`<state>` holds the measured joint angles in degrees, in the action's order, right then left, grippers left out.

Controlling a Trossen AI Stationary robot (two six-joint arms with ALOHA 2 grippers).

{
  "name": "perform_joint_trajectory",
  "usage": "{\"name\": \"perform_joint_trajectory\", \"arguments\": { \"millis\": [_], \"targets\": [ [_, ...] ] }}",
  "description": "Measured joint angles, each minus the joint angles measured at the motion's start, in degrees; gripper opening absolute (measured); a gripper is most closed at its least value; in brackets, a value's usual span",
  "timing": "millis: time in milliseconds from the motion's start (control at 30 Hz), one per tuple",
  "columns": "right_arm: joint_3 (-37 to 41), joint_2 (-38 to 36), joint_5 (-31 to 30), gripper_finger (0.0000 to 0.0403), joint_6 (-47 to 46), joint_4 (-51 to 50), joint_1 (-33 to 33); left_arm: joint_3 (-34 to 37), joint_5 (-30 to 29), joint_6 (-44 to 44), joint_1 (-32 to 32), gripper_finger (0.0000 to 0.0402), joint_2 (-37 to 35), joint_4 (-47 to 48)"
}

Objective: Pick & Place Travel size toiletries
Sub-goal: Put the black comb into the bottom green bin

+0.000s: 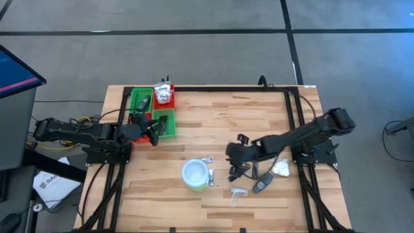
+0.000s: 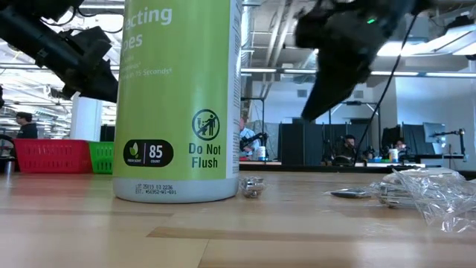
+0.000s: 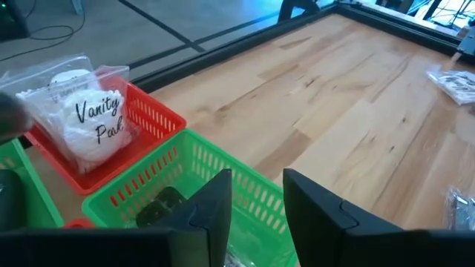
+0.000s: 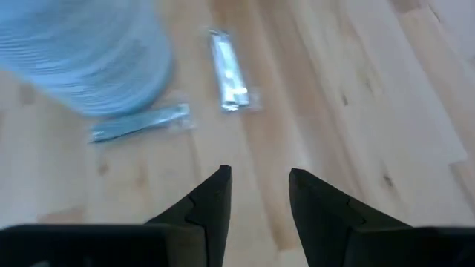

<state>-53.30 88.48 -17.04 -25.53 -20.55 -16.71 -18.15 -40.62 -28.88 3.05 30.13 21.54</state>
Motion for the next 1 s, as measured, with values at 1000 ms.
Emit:
{"name": "perform_joint_trajectory", "arguments": {
  "millis": [1000],
  "targets": [
    [12.3, 1.4, 1.4, 0.0127, -8.6, 3.2, -13.3, 0.0, 0.0, 0.0, 0.0, 0.0112, 0.0, -4.6]
  ]
}}
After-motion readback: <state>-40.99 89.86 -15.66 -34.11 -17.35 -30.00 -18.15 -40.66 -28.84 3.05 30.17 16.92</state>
